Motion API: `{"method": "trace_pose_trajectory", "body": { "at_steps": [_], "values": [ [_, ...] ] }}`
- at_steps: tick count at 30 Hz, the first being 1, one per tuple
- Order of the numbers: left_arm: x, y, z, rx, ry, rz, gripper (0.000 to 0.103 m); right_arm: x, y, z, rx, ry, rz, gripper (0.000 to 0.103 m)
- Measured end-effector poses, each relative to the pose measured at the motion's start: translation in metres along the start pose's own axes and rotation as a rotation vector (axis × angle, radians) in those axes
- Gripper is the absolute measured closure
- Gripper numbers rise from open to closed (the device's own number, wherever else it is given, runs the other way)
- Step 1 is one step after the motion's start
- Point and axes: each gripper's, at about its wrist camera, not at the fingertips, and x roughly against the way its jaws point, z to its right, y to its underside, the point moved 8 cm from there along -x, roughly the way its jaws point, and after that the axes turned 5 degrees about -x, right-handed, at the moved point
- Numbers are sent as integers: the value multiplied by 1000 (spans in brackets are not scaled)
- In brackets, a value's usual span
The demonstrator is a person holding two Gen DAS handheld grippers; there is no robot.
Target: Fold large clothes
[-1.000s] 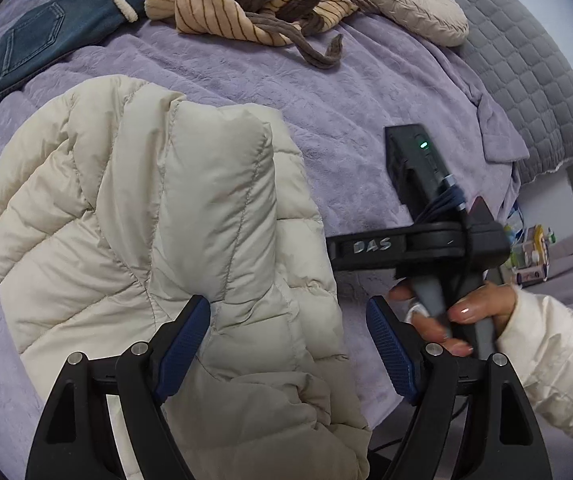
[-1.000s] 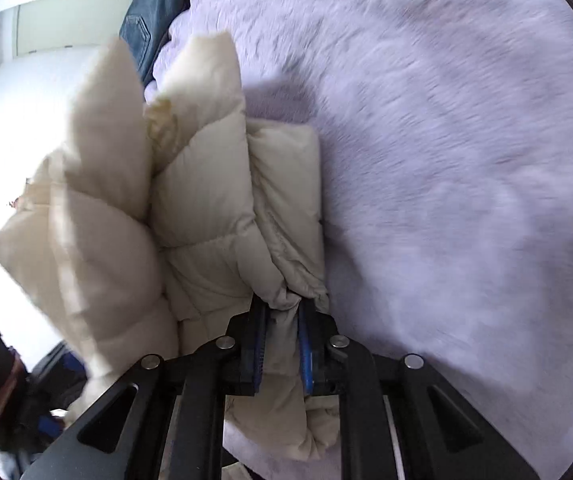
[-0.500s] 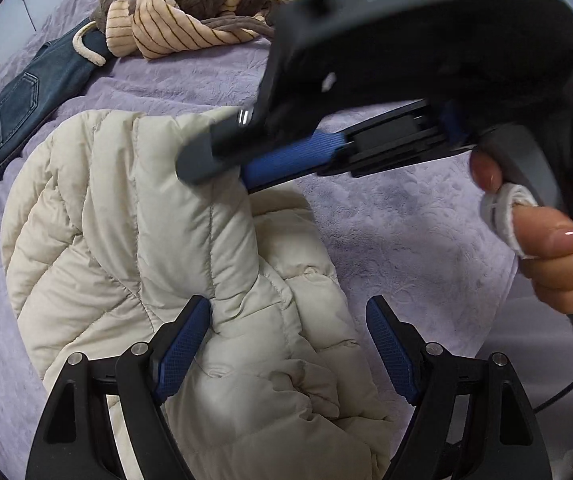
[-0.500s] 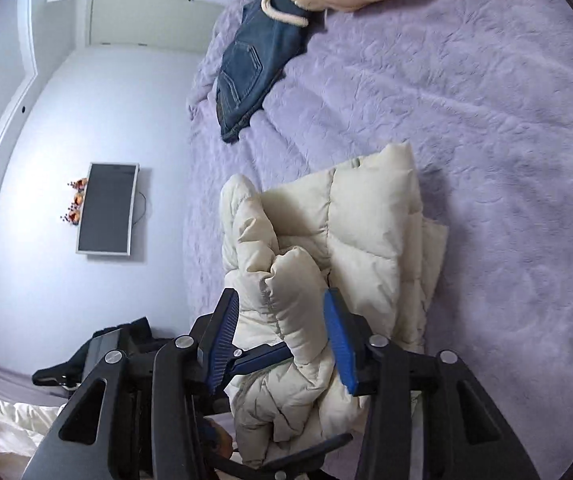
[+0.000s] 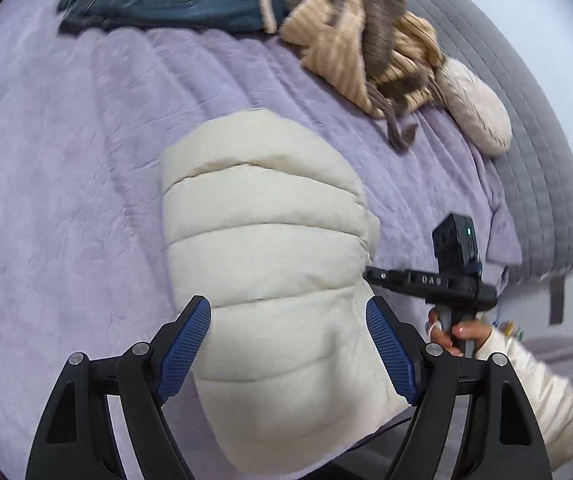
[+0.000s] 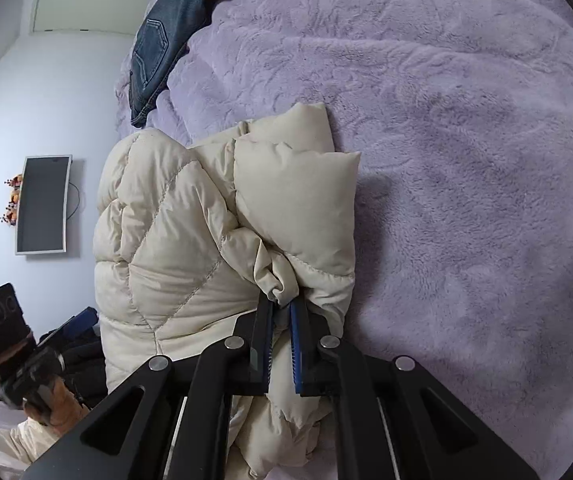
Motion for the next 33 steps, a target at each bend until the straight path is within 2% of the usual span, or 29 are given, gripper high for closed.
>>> {"method": "trace_pose_trajectory", "body": {
  "at_steps": [3, 7, 8, 9, 15, 17, 18, 19, 21, 24, 27, 30, 33],
  "values": [
    [-21, 5, -38, 151, 106, -71, 23, -2, 2, 10, -7, -6, 2, 95],
    [-55, 17, -43, 172, 192, -151, 23, 4, 9, 14, -2, 1, 2, 95],
    [-61, 17, -41, 169, 188, -156, 15, 5, 10, 15, -2, 4, 2, 95],
    [-67, 17, -38, 162, 179, -159, 13, 1, 7, 10, -5, 8, 2, 95],
    [-91, 18, -25, 75, 33, -171, 10, 15, 14, -4, -3, 39, 29, 91],
    [-92, 19, -23, 68, 1, -159, 10, 27, 18, -4, -9, 50, 51, 69],
    [-93, 19, -22, 64, -15, -153, 10, 33, 21, -4, -14, 47, 69, 40],
    [-94, 19, -20, 59, -27, -149, 10, 40, 23, -3, -20, 45, 89, 16],
    [-96, 17, -17, 50, -51, -142, 9, 50, 29, -2, -32, 18, 117, 13],
    [-97, 13, -16, 32, -79, -134, 7, 52, 35, 1, -63, -27, 111, 12],
    [-102, 7, -8, 22, -99, -128, 7, 39, 39, 2, -63, -45, 67, 2],
    [-103, 5, -6, 13, -111, -119, 7, 24, 42, -4, -53, -95, 28, 1],
    [-105, 4, -6, 12, -114, -113, 7, 14, 44, -6, -34, -90, -3, 1]
  ]
}}
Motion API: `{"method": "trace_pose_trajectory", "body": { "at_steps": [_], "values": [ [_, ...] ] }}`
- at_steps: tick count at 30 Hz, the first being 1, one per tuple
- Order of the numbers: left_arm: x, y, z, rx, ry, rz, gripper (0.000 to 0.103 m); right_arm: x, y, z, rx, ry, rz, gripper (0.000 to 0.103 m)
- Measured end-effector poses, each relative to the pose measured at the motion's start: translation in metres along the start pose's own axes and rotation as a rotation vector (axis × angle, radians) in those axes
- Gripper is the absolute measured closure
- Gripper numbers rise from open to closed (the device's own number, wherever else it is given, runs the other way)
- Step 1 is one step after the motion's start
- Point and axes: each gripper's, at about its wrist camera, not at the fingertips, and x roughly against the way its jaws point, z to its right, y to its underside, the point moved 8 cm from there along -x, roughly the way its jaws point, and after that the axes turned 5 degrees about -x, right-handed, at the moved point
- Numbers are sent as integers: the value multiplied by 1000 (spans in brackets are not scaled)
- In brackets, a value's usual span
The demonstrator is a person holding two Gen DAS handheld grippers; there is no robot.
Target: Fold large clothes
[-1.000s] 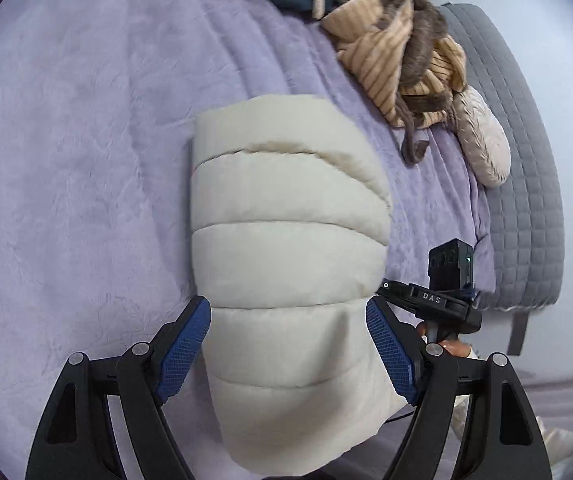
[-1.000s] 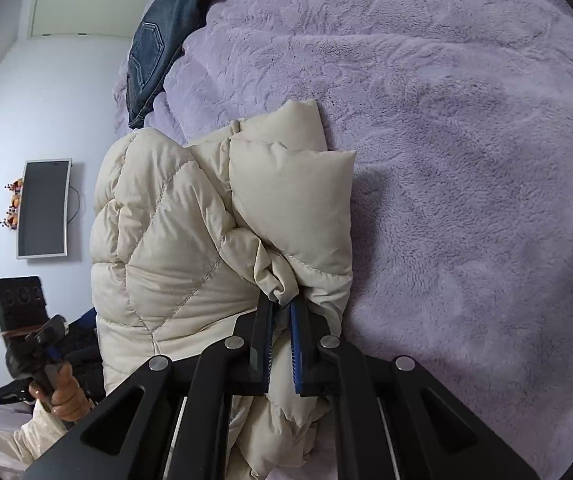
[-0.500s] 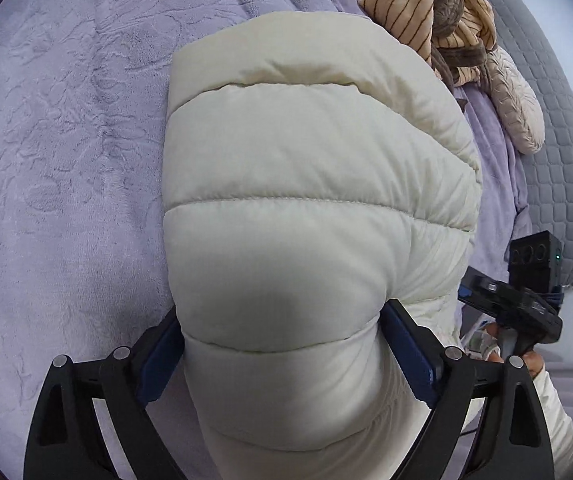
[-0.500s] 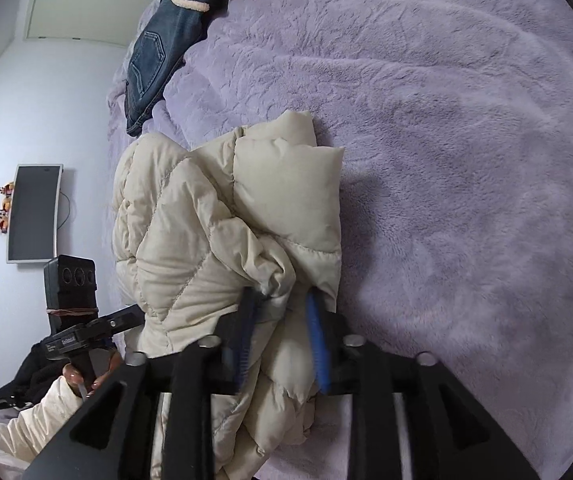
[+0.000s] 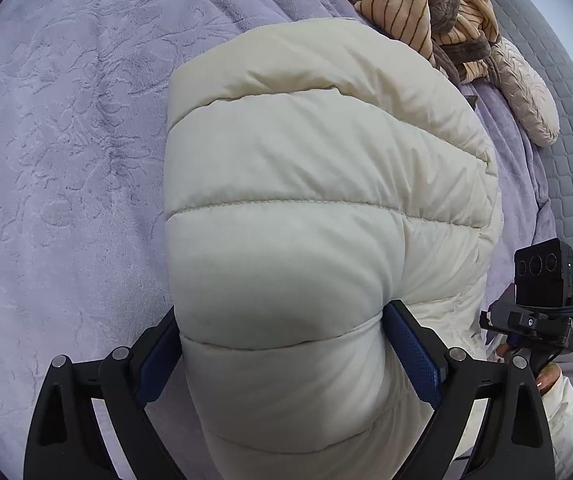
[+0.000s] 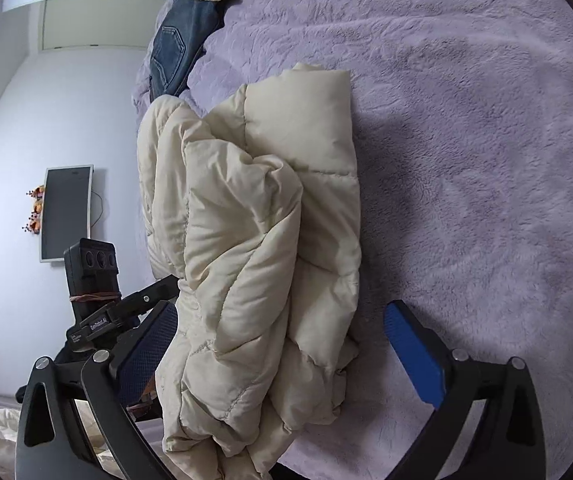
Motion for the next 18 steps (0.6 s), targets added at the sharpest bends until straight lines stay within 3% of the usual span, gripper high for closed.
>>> {"method": "trace_pose_trajectory", "body": {
  "at_steps": [4, 18],
  "values": [
    [-1, 0, 0, -7, -10, 8, 5, -11, -4, 3, 12, 27, -33, 1],
    [-6, -3, 2, -8, -34, 20, 4, -62, -24, -10, -15, -23, -83, 0]
  ]
}}
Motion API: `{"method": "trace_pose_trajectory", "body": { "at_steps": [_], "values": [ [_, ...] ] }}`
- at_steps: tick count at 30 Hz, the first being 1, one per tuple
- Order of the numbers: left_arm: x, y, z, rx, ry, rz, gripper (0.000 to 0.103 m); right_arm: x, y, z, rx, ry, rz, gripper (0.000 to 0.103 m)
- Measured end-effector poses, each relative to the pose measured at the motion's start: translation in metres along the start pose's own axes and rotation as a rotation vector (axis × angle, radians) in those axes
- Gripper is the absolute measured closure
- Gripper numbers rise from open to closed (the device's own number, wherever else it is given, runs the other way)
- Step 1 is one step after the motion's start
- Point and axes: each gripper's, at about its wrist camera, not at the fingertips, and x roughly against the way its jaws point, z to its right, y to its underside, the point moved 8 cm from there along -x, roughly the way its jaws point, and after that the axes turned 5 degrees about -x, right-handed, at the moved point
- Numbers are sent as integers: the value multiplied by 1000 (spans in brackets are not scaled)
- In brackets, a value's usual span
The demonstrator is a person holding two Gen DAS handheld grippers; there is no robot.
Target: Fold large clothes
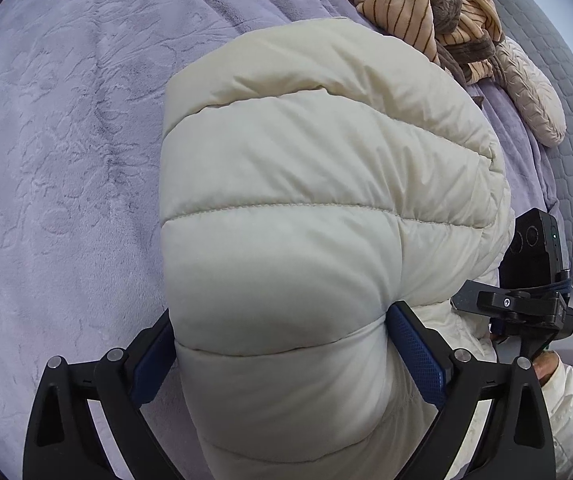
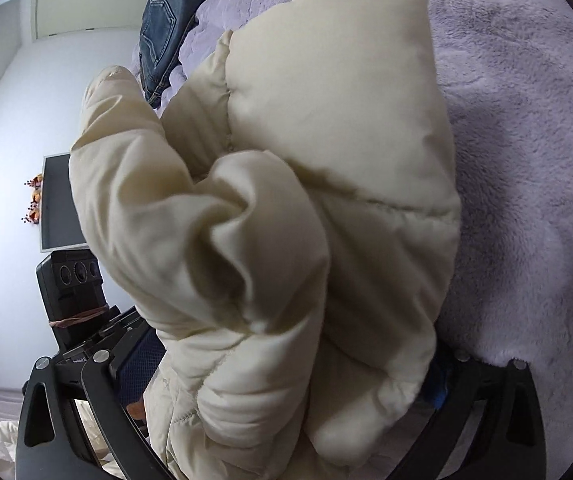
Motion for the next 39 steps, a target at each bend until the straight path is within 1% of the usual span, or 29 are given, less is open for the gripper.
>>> {"method": "trace_pose_trajectory", "body": {
  "at_steps": [5, 6, 8, 9, 10, 11, 13, 16, 20, 26, 27, 28, 32, 36, 39],
  "values": [
    [-1, 2, -2, 0, 2, 5, 2, 1, 5, -3, -25, 5, 16, 0],
    [-1, 3, -3, 0, 4, 7, 2, 0, 7, -5, -28, 5, 18, 2],
    [-2, 3, -5, 4, 5, 6, 2, -3, 12, -11, -37, 8, 16, 10],
    [-3, 4, -7, 7, 7, 3, 2, -2, 12, -14, -39, 33, 18, 21],
    [-3, 5, -9, 13, 15, 3, 2, -3, 14, -16, -34, 59, 25, 25],
    [-4, 6, -11, 23, 23, 2, 0, -2, 15, -19, -27, 68, 37, 28],
    [-7, 7, -15, 47, 43, -6, 0, 1, 19, -26, -10, 78, 59, 38],
    [-8, 9, -18, 57, 52, -8, 0, 7, 26, -31, 17, 88, 76, 46],
    [-8, 9, -14, 40, 23, -8, 0, 9, 31, -33, 35, 85, 82, 47],
    [-7, 3, -7, 7, -33, -5, 0, 10, 29, -19, 12, 60, 75, 47],
    [-8, 2, -6, 7, -38, -3, 0, 14, 11, -12, 6, 56, 72, 47],
    [-8, 2, -6, 8, -41, -1, 0, 16, 8, -8, -1, 50, 67, 47],
    [-8, 2, -5, 11, -47, 8, 0, 15, 1, -2, -26, 33, 54, 47],
    [-6, 2, 1, 9, -42, 18, 0, 14, -7, 3, -25, 38, 47, 47],
    [0, 6, 5, -16, -13, 18, 9, 17, -3, -3, -12, 44, 57, 50]
  ]
}}
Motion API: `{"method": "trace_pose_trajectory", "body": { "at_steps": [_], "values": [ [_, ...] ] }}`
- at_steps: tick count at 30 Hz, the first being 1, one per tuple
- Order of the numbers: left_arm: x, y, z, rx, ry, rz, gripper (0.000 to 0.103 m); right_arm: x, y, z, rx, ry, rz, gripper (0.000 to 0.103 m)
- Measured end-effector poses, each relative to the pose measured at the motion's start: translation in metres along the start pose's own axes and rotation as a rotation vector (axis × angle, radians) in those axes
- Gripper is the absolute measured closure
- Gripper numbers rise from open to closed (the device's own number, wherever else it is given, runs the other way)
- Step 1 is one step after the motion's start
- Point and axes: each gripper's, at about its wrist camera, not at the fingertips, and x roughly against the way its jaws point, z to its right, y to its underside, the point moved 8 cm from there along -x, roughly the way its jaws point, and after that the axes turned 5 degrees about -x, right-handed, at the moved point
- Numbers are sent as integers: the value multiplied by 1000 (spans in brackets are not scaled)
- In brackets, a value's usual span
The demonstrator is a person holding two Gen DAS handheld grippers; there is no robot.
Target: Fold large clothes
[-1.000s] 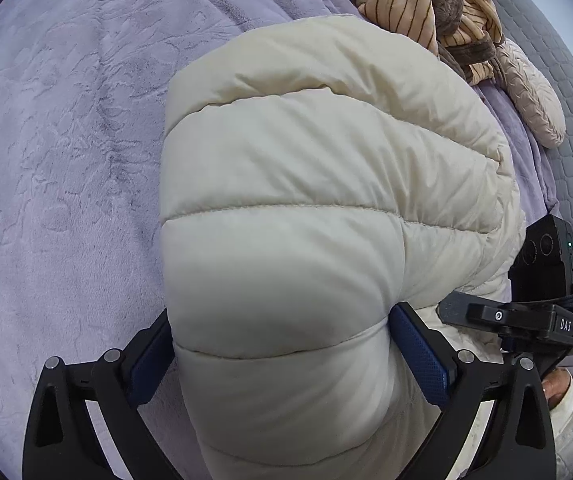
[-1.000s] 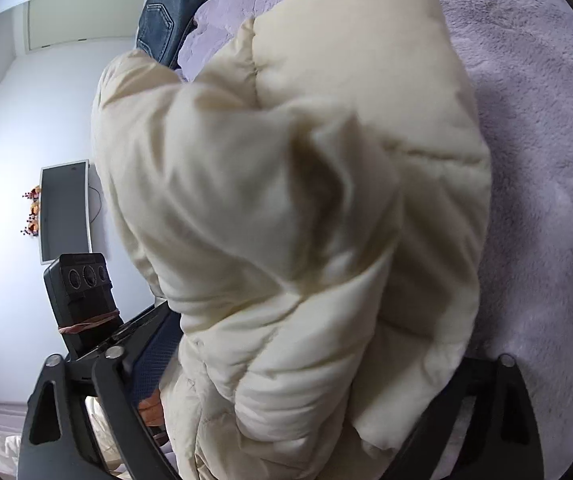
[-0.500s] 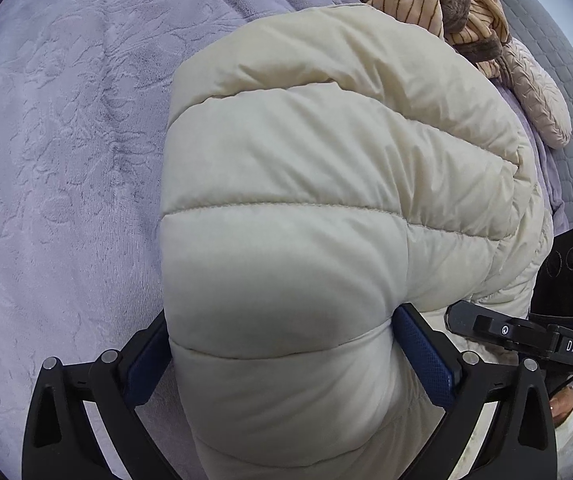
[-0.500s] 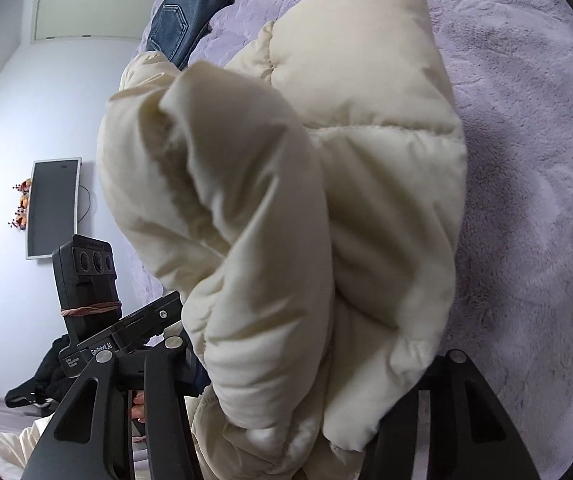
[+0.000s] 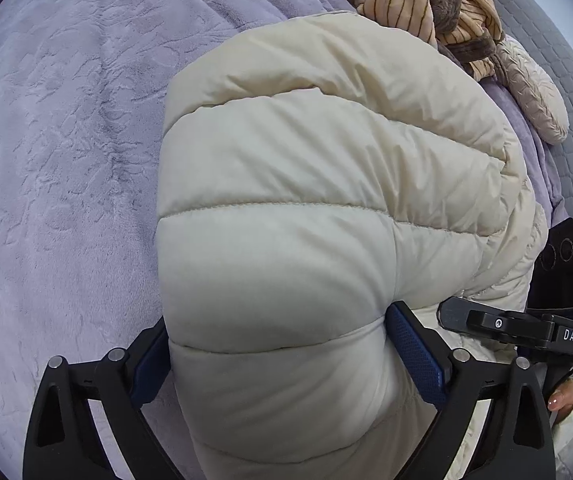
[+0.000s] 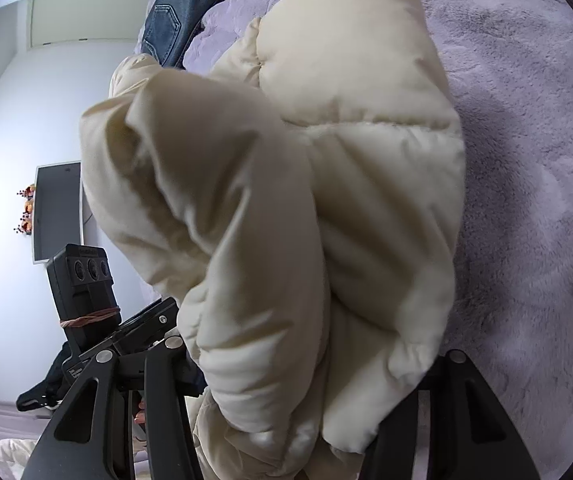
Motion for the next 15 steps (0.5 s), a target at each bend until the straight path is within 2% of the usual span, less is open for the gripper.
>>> {"method": "trace_pose_trajectory", "body": {
  "at_steps": [2, 4, 10, 15],
  "values": [
    [6, -2, 1, -20, 24, 0, 18, 1, 2, -4, 4, 6, 10, 53],
    [15, -3, 0, -36, 50, 2, 22, 5, 3, -9, 6, 10, 26, 55],
    [65, -14, -16, -66, 98, 52, 23, 10, 10, -47, 32, -4, 71, 56],
    [114, -28, -70, -28, 94, 111, 23, -15, 11, -100, 91, -19, 74, 56]
  ]
}}
